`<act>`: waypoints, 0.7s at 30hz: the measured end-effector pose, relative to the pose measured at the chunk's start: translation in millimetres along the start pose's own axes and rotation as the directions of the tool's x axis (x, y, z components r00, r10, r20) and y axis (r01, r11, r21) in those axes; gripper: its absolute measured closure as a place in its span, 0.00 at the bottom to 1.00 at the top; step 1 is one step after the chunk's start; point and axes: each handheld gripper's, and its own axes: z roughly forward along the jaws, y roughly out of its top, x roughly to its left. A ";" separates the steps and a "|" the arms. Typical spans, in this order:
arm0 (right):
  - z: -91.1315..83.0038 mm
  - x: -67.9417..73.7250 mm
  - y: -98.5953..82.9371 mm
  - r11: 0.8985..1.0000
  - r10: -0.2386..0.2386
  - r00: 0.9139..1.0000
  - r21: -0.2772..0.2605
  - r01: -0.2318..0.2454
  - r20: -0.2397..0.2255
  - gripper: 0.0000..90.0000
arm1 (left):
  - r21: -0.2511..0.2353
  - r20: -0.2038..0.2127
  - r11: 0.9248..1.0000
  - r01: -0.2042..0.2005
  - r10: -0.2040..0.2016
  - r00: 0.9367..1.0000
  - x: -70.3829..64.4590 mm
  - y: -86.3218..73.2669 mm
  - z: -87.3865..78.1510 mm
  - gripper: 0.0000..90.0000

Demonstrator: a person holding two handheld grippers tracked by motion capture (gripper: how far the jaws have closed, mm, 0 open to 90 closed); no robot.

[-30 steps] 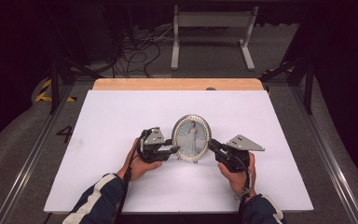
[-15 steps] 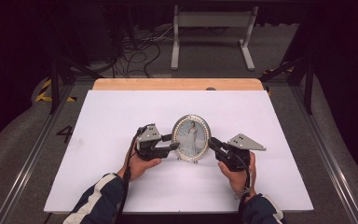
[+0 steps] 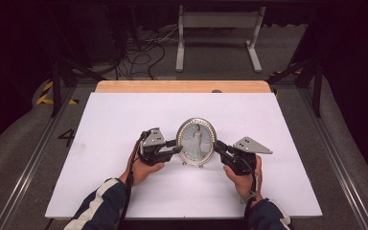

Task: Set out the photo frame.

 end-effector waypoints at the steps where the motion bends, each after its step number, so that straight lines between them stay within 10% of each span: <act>1: 0.1 0.0 0.1 1.000 0.000 1.000 0.000 0.000 0.001 0.89 | 0.001 -0.001 1.000 0.003 -0.003 1.000 -0.5 -0.1 -0.1 0.76; 21: 5.6 -4.2 2.8 1.000 0.006 1.000 0.003 -0.006 0.009 0.88 | 0.040 -0.020 0.998 -0.042 0.043 0.999 -7.6 -0.1 -1.0 0.76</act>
